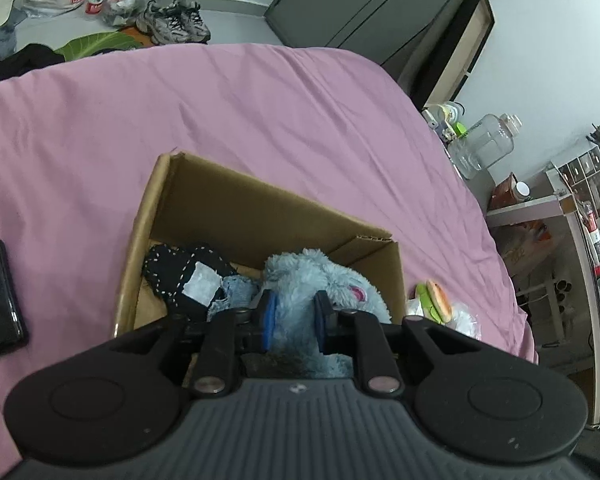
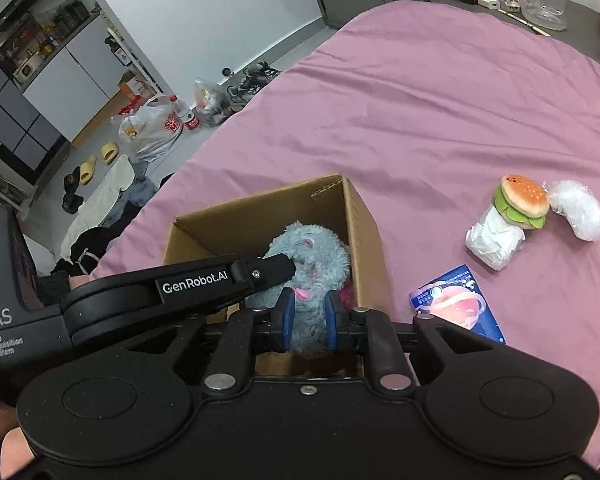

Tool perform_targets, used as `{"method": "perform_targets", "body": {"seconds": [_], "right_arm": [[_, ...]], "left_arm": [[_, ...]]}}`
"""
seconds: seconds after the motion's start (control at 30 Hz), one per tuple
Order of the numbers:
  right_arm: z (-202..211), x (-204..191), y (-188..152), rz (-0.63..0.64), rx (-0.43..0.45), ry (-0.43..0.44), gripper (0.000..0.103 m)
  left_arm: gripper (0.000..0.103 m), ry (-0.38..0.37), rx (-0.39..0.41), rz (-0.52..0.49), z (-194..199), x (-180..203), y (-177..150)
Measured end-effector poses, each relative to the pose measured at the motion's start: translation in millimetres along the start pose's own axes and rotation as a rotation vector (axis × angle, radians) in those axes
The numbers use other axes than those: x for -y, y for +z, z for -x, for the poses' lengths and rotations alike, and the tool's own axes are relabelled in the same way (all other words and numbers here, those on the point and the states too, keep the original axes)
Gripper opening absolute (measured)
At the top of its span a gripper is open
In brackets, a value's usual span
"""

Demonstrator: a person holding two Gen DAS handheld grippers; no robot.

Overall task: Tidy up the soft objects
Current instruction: 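Lift the gray plush with both tools and carry it over the box, then lower the gray plush into the box and open both tools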

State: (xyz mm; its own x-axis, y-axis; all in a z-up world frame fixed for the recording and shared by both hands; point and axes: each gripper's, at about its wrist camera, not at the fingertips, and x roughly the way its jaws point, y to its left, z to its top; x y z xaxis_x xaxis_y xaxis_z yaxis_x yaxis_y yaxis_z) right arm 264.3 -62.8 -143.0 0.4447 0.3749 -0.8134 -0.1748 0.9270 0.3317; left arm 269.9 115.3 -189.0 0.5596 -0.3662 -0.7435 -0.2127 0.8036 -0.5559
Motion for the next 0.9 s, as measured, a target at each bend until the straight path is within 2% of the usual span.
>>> {"method": "perform_targets", "body": {"seconds": [0.1,0.2,0.3,0.37,0.43,0.53,0.57,0.8,0.9], "right_arm": [[9.6,2.5,-0.4,-0.002,0.009,0.007,0.02],[23.0,7.5,1.1,-0.008,0.026,0.014,0.021],[38.1,16.7,1.0,-0.022,0.049,0.031,0.026],[48.6,24.3,0.2,-0.03,0.068,0.028,0.029],[56.7,32.5,-0.1,-0.033,0.082,0.02,0.034],[68.2,41.4,-2.2,-0.032,0.107,0.009,0.048],[71.5,44.2,-3.3,-0.035,0.115,0.008,0.05],[92.6,66.2,-10.5,-0.054,0.139,0.019,0.05],[101.9,78.2,-11.5,-0.069,0.155,0.025,0.051]], "left_arm": [[0.02,0.003,-0.005,-0.003,2.1,-0.1,0.4],[0.026,0.005,-0.002,0.003,6.7,-0.3,1.0],[0.043,0.05,0.003,-0.031,14.7,8.3,3.2],[0.052,0.049,0.034,-0.042,25.9,10.2,1.7],[0.056,0.071,0.064,-0.039,34.8,14.1,-1.1],[0.057,0.075,0.066,-0.081,43.4,25.5,-3.1],[0.058,0.083,0.074,-0.077,45.5,28.5,-3.6],[0.061,0.134,0.095,-0.101,60.0,52.2,-19.9],[0.061,0.134,0.097,-0.126,64.4,66.0,-27.7]]}}
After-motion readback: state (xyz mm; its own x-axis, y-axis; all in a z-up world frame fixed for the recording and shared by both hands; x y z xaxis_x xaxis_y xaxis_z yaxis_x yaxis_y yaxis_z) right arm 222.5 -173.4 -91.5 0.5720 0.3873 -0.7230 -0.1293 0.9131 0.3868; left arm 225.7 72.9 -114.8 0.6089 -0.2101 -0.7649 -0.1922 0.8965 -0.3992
